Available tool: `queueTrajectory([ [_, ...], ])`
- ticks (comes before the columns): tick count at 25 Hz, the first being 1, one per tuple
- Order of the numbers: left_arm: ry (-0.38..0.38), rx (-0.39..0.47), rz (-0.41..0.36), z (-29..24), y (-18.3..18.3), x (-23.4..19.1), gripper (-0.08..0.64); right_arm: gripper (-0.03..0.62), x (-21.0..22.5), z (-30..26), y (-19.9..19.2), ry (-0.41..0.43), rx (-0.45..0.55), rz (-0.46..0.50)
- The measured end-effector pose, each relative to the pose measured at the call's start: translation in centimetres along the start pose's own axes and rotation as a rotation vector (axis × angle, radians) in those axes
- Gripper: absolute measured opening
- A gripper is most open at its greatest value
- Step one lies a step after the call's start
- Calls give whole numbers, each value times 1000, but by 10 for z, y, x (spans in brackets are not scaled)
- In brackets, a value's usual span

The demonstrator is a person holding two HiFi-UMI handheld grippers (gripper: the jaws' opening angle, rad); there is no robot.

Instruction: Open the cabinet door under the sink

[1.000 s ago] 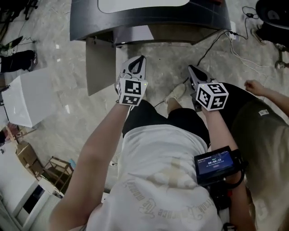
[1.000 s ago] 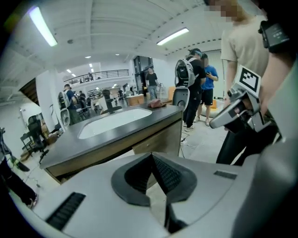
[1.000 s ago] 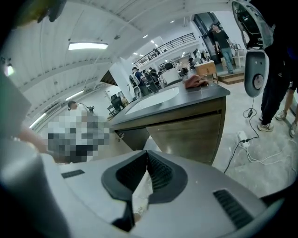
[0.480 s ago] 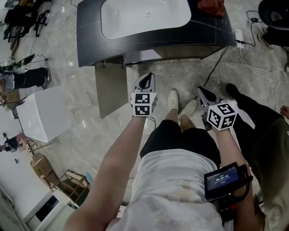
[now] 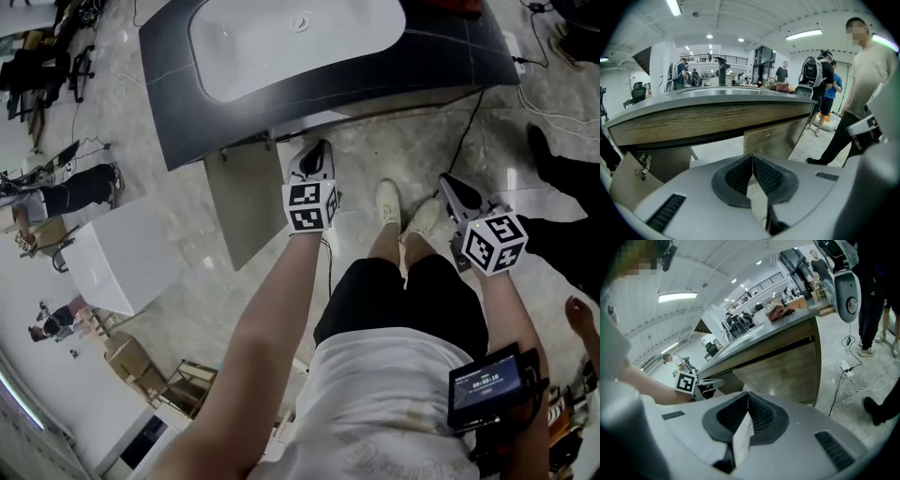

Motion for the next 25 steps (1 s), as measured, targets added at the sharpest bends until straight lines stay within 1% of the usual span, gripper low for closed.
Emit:
queueTrajectory([
  [5, -34, 24, 21, 13, 23, 18, 12, 14, -14, 32, -2, -18, -24, -19],
  [9, -63, 35, -5, 4, 24, 29, 12, 14, -10, 40, -14, -31, -24, -52],
  [11, -65, 47, -25, 1, 28, 32, 12, 14, -9, 44, -19, -36, -21, -65],
  [15, -75, 84, -35, 1, 42, 29, 19, 14, -10, 43, -19, -35, -6, -78],
  [20, -138, 110, -29, -2, 63, 31, 112, 14, -5, 43, -13, -59, 2, -107],
  [23, -165, 111, -4, -9, 69, 35, 152, 14, -1, 47, -13, -71, 10, -118],
  [25, -178, 124, 9, -12, 76, 35, 158, 14, -2, 49, -13, -75, 10, -122],
])
Point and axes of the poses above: the fingertips, and each gripper's own axes: z backward along the fingers, x to its right, y out of its top, the point moved 9 cm from there along z, backward along the fingers, and after that the axes turned 12 degrees about y, right-handed, at the moved point
